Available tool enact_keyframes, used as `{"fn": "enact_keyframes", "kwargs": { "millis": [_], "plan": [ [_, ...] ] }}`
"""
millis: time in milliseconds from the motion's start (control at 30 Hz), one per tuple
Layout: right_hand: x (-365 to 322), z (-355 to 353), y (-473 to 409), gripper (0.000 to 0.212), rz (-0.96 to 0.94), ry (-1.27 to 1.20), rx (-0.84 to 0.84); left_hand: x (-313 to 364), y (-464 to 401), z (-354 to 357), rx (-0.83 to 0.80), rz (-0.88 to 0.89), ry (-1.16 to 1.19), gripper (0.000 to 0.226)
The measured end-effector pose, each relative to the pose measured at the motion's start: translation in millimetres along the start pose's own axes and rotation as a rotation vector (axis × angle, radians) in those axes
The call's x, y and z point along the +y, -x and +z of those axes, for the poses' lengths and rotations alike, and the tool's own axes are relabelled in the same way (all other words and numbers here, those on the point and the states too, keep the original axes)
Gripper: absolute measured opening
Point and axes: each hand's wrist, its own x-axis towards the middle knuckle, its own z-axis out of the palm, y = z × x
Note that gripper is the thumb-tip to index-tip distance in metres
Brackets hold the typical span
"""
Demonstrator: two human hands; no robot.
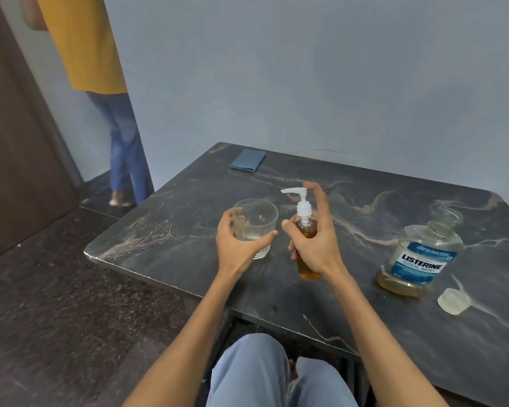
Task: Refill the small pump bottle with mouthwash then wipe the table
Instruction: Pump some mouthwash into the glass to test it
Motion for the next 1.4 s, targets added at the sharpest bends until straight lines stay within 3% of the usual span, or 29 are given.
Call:
{"fn": "enact_keyframes", "kwargs": {
  "millis": [767,1033,1267,1400],
  "plan": [
    [10.2,3.6,-7.4,0.053,-0.097,0.332,-0.115,-8.2,-0.6,-0.6,-0.028,0.001,0.002,0.079],
    [5.1,2.0,-12.2,0.086,-0.108,0.365,-0.180,-10.3,-1.2,-0.8,-0.054,0.010,0.023,0.077],
    [3.4,4.7,-7.9,0.062,-0.102,0.468,-0.124,-14.6,-2.5,0.7,-0.085,-0.001,0.018,0.082],
    [-2.6,7.3,-8.4,0.060,-0.086,0.518,-0.110,-16.1,-3.2,0.6,-0.095,-0.006,0.002,0.084]
  ]
}}
